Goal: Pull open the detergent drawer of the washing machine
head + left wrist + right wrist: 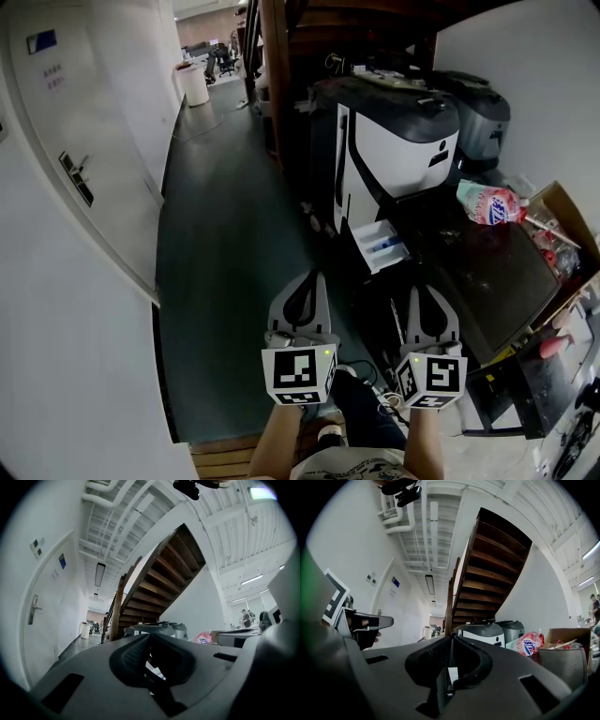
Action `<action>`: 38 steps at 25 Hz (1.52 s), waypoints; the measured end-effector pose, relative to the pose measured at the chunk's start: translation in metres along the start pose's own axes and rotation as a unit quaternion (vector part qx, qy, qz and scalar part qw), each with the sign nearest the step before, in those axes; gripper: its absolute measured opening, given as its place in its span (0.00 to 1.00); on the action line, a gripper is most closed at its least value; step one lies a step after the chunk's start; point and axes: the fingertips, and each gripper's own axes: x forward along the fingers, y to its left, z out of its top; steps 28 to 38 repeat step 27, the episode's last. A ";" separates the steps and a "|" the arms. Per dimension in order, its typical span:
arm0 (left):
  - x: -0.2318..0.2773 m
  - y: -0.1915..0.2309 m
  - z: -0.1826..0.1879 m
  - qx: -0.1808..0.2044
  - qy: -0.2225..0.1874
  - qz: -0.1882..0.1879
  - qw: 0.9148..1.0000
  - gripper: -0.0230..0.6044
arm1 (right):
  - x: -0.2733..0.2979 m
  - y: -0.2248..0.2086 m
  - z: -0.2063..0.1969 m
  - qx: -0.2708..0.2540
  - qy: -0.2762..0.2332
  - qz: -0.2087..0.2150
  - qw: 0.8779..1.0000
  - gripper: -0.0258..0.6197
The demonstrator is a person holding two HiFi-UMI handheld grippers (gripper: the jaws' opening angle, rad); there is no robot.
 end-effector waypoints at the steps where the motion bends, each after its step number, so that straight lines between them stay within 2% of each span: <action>1: -0.002 -0.001 0.000 0.002 0.000 0.002 1.000 0.06 | -0.001 0.001 0.001 0.001 -0.001 0.001 1.000 0.09; 23: -0.001 -0.009 -0.003 0.019 0.009 0.008 1.000 0.06 | -0.005 -0.006 0.002 0.003 -0.005 0.000 1.000 0.09; 38: 0.002 -0.008 -0.005 0.015 0.005 0.008 1.000 0.06 | -0.003 -0.008 0.001 0.003 -0.008 -0.001 1.000 0.09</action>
